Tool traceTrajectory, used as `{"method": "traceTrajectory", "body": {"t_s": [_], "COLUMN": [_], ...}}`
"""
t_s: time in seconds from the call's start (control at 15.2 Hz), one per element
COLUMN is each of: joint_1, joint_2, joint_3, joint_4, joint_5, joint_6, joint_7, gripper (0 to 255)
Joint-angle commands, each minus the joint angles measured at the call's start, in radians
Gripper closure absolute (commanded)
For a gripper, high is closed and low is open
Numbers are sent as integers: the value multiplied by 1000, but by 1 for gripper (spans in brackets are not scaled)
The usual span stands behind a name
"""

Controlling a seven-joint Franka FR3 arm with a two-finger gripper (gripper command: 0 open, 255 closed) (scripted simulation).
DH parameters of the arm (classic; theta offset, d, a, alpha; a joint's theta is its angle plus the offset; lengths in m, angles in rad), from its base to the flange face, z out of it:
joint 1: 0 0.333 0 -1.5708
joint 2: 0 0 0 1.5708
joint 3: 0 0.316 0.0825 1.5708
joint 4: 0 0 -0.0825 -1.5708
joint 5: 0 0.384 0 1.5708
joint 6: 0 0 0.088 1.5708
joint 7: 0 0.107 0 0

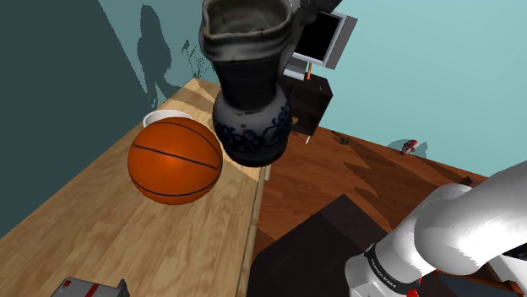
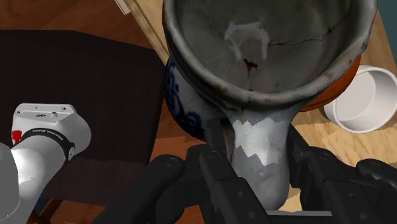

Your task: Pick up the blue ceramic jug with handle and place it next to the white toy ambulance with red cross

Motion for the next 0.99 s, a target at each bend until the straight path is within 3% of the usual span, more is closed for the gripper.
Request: {"method": "traceTrajectory", "body": {"t_s": [0.0, 0.53, 0.92], "joint_1": [15, 69, 99], "joint_2": [-21, -25, 40], "joint_3": [23, 167, 323], "joint_4": [-11, 17, 92], "joint_5": [13, 34, 1], "joint_6": [2, 5, 10], "joint_7": [41, 244, 430], "gripper": [255, 255, 255]}}
